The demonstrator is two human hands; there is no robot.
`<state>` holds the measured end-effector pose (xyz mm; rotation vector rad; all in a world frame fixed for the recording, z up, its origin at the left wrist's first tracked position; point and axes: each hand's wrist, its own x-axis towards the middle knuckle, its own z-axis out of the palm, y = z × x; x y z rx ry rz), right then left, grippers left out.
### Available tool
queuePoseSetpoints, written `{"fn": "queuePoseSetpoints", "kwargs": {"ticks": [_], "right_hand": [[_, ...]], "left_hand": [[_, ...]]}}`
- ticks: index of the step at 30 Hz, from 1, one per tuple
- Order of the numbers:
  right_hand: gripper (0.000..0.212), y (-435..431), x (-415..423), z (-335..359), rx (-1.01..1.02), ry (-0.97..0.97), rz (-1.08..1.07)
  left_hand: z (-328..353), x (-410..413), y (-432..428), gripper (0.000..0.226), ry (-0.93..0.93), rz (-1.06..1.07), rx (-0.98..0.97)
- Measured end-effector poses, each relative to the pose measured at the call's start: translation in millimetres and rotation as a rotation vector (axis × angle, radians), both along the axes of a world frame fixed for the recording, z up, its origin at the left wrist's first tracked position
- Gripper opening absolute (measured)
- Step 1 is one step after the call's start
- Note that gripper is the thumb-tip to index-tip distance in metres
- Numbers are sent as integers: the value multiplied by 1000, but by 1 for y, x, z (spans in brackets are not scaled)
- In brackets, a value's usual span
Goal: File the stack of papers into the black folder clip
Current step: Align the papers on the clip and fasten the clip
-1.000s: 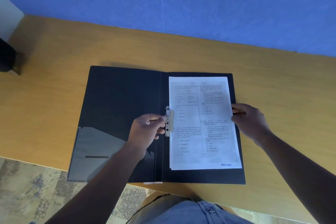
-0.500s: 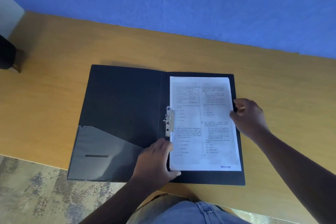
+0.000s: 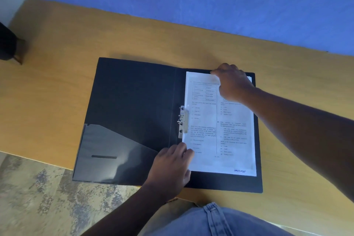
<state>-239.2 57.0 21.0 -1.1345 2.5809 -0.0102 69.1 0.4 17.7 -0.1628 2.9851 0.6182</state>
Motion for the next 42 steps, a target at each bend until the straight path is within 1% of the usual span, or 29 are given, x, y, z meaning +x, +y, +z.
{"fn": "queuePoseSetpoints", "kwargs": {"ticks": [2, 4, 6, 8, 10, 13, 15, 18, 22, 27, 29, 31, 34, 36, 37, 40, 42], "right_hand": [[69, -1, 0, 1, 9, -17, 15], [65, 5, -2, 2, -55, -91, -50], [57, 19, -4, 3, -253, -157, -256], [45, 41, -1, 6, -429, -179, -544], [31, 63, 8, 5, -459, -169, -769], [39, 82, 27, -1, -416, -234, -925], [36, 86, 33, -4, -423, -295, -951], [15, 91, 36, -4, -478, -385, -976], [33, 101, 40, -3, -474, -472, -939], [58, 106, 37, -3, -481, -520, -918], [61, 106, 35, -2, -477, -541, -918], [58, 108, 34, -3, -493, -540, -935], [55, 111, 36, -7, -526, -520, -969], [51, 113, 39, -9, -524, -505, -965], [49, 113, 41, -9, -520, -498, -960], [45, 112, 43, -10, -524, -494, -960], [45, 112, 43, -10, -524, -494, -967]], "left_hand": [[1, 1, 0, 40, -26, 21, 22], [2, 2, 0, 40, -67, 26, 39], [3, 2, 1, 40, -103, 50, 61], [4, 1, 2, 42, -126, 101, 93], [3, 1, 3, 44, -147, 165, 139], [0, 2, 5, 44, -177, 246, 180], [-2, 4, 5, 45, -206, 266, 184], [-4, 5, 3, 48, -243, 279, 192], [-3, 1, 1, 50, -271, 310, 239], [0, -4, -1, 53, -274, 385, 295], [0, -5, -1, 51, -274, 405, 312], [1, -6, -3, 46, -263, 431, 333], [4, -13, -13, 34, -189, 506, 377], [7, -23, -22, 24, -115, 609, 483], [10, -29, -27, 22, -86, 686, 581], [17, -44, -36, 28, -60, 959, 928], [19, -48, -37, 28, -106, 1054, 1055]]}}
